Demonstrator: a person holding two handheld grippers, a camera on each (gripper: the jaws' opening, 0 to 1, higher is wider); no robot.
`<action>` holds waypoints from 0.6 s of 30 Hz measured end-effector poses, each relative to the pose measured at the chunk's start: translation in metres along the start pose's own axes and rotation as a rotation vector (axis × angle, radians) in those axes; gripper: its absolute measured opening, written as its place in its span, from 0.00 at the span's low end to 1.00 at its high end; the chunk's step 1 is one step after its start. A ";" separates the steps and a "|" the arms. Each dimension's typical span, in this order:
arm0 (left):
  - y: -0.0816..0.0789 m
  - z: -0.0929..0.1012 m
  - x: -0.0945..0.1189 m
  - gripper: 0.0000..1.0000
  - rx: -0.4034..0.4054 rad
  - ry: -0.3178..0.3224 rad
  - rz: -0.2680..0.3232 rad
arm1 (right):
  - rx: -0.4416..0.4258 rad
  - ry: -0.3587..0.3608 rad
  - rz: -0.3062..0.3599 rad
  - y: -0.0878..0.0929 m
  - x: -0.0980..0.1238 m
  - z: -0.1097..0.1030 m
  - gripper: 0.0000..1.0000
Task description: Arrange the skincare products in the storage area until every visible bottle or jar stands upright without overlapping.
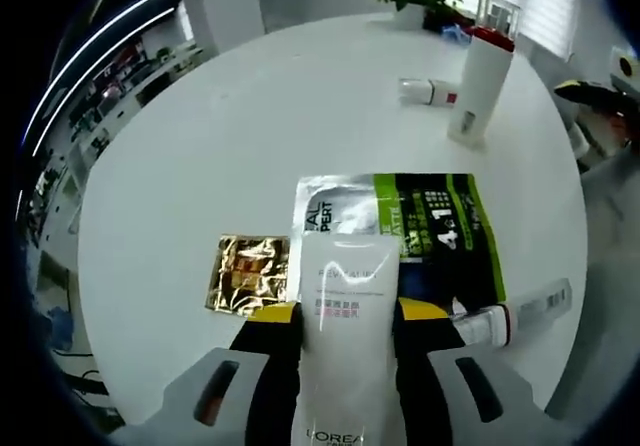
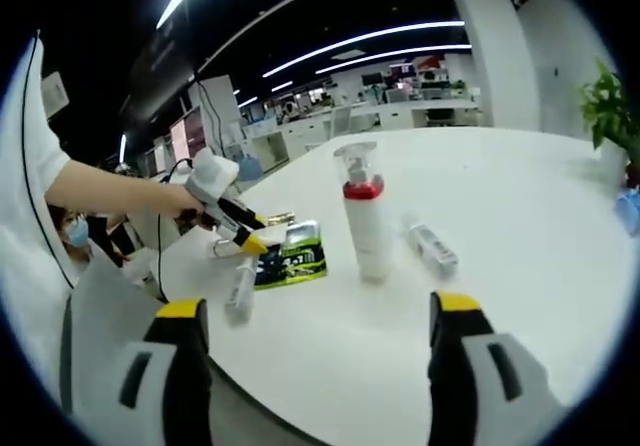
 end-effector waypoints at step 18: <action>0.017 0.007 0.026 0.33 0.067 -0.040 0.038 | 0.018 -0.026 -0.008 0.001 -0.002 -0.005 0.91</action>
Point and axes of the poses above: the point that each gripper's makers call its tool centre point, and the gripper's own axes: x roughly backward along the fingers, z roughly to its right, y roughly out of its underside, the point moved 1 cm from there along x, roughly backward along the fingers, and after that the axes turned 11 degrees about -z, right-handed, at the moved point
